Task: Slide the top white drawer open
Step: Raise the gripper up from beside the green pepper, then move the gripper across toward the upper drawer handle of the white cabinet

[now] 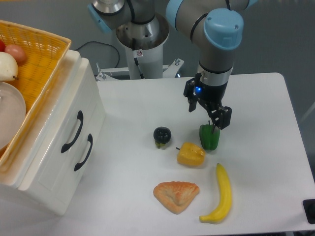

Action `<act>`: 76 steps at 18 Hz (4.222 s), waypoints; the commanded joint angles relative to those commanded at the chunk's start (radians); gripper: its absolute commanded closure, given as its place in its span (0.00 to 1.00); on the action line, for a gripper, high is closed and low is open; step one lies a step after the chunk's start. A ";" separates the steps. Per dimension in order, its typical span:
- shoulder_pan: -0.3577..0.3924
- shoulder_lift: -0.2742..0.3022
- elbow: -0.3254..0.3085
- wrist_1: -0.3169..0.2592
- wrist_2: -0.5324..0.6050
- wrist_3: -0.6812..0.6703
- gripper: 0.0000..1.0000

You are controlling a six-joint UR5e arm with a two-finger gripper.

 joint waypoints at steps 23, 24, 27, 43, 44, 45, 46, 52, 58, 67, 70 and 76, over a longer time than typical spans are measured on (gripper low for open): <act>-0.043 -0.002 -0.054 -0.006 -0.040 -0.277 0.00; -0.046 -0.005 -0.054 -0.008 -0.046 -0.328 0.00; -0.081 -0.011 -0.054 -0.008 -0.048 -0.411 0.00; -0.221 -0.052 -0.037 -0.017 -0.121 -0.828 0.00; -0.222 -0.054 -0.032 -0.026 -0.127 -0.857 0.00; -0.233 -0.054 -0.020 -0.034 -0.138 -0.876 0.00; -0.239 -0.052 -0.009 -0.043 -0.147 -0.885 0.00; -0.250 -0.057 0.037 -0.144 -0.236 -0.969 0.00; -0.288 -0.070 0.054 -0.170 -0.233 -1.046 0.00; -0.339 -0.075 0.057 -0.198 -0.232 -1.080 0.00; -0.341 -0.074 0.058 -0.207 -0.232 -1.080 0.00; -0.353 -0.075 0.063 -0.215 -0.232 -1.069 0.00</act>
